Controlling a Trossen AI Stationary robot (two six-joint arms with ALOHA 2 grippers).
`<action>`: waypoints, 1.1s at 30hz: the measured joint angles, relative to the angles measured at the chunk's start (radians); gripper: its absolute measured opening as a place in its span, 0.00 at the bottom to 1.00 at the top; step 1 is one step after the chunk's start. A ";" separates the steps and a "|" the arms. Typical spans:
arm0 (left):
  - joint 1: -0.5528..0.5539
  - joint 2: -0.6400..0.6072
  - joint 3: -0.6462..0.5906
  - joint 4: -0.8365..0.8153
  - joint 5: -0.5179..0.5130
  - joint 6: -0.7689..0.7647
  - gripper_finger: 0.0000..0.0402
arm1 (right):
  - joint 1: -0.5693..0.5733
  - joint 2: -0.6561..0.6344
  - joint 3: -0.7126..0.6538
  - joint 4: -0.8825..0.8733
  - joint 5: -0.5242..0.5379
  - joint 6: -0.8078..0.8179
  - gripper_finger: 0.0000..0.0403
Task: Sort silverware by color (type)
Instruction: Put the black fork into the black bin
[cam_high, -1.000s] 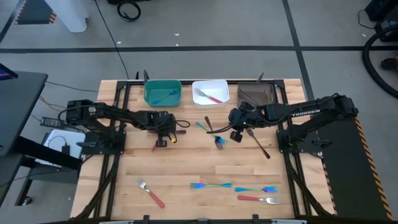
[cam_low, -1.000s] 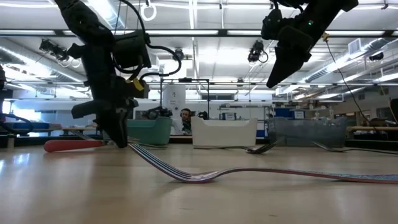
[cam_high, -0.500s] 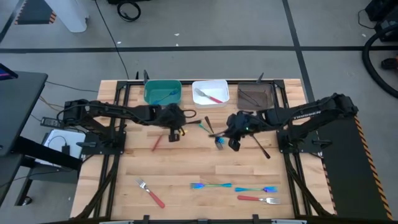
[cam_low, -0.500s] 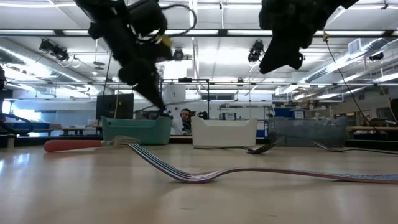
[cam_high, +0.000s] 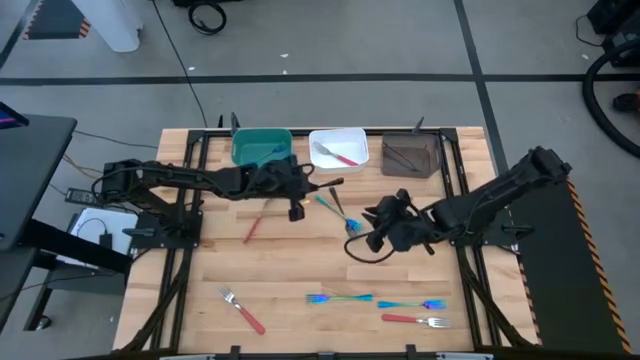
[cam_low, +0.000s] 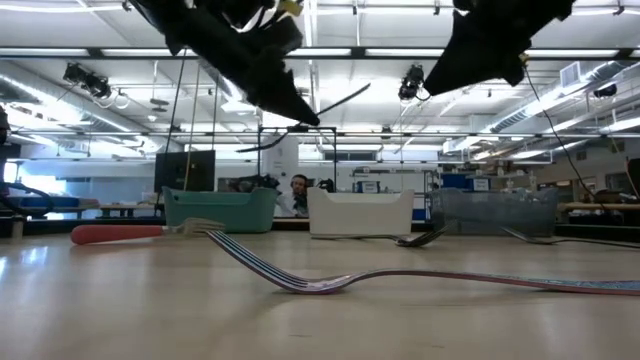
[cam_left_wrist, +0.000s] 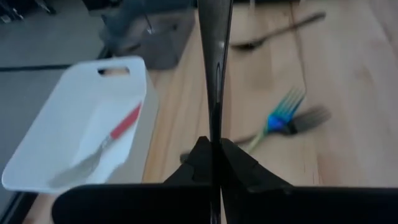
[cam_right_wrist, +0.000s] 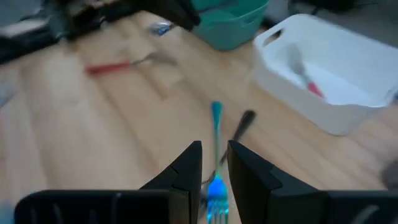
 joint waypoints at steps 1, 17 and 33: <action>-0.003 0.000 0.000 0.022 0.000 -0.008 0.03 | 0.003 0.009 -0.014 0.031 0.030 0.017 0.21; -0.055 0.000 0.000 0.186 0.000 0.018 0.03 | -0.051 0.175 -0.042 0.637 0.036 -0.531 0.21; -0.027 0.000 0.000 0.308 -0.001 0.045 0.03 | -0.182 0.168 -0.042 0.929 0.057 -0.740 0.25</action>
